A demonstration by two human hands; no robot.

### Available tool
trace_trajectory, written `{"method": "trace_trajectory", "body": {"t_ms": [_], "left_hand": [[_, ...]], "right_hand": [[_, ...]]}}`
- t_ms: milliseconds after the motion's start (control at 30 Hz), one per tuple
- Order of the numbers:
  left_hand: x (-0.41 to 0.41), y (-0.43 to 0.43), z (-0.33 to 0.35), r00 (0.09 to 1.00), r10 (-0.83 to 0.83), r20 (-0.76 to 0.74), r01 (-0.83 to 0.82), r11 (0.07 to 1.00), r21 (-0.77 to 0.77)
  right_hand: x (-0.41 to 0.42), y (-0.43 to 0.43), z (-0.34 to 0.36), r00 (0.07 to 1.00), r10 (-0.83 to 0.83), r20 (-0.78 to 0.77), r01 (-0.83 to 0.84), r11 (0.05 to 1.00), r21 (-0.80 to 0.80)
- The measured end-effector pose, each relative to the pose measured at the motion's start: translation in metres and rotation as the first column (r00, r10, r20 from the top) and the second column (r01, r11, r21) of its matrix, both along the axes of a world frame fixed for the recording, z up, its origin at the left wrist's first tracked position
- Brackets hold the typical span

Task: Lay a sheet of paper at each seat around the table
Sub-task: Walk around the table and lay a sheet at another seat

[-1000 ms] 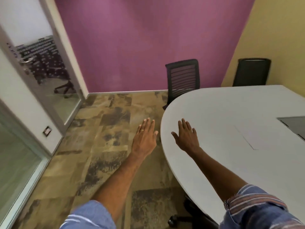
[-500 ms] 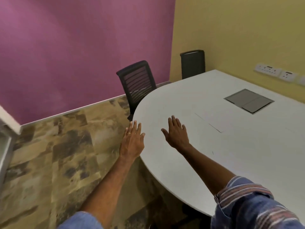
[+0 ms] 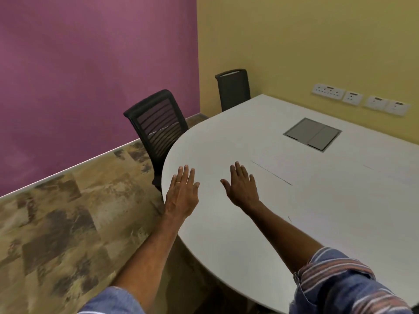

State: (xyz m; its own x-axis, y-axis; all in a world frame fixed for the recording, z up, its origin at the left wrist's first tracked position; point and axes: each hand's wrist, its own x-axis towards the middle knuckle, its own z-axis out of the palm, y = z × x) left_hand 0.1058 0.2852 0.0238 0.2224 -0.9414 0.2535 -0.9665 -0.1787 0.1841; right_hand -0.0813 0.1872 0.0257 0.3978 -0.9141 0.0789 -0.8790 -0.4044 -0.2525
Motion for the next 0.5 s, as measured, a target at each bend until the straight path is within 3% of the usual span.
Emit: {"method": "trace_trajectory", "body": {"t_ms": [500], "left_hand": [[0.076,-0.088,-0.004,0.937,-0.349,-0.025,0.349,0.937,0.010]], "right_hand": [[0.045,-0.017,-0.003,0.939,-0.343,-0.014,0.343,0.939,-0.014]]}}
